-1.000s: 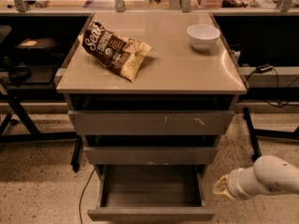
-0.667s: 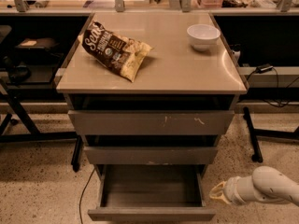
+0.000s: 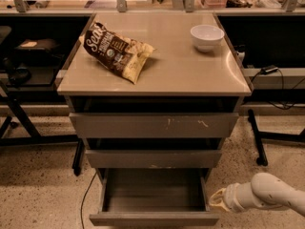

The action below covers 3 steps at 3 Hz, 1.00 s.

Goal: Close bottom drawer

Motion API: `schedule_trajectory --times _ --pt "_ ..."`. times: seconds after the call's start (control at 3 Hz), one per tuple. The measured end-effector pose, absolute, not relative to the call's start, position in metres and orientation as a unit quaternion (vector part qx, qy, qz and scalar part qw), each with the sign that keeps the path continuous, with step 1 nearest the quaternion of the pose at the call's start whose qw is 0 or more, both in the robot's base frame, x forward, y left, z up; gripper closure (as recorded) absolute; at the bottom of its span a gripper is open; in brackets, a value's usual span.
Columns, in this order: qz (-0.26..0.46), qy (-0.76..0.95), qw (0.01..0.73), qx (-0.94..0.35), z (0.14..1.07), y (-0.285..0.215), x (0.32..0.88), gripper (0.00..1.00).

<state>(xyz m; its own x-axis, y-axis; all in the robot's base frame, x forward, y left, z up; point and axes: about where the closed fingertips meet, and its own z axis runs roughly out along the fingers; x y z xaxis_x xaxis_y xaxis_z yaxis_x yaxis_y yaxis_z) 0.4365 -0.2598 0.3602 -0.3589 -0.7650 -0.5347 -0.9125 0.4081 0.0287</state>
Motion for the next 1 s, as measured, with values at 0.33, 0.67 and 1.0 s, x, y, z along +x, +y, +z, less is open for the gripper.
schedule_trajectory --times 0.33,0.67,1.0 --pt "0.170 0.806 0.212 -0.526 0.303 -0.238 0.436 1.00" --pt "0.189 0.794 0.210 -0.538 0.251 -0.210 0.432 1.00" --pt "0.202 0.779 0.207 -0.556 0.225 -0.190 0.422 1.00"
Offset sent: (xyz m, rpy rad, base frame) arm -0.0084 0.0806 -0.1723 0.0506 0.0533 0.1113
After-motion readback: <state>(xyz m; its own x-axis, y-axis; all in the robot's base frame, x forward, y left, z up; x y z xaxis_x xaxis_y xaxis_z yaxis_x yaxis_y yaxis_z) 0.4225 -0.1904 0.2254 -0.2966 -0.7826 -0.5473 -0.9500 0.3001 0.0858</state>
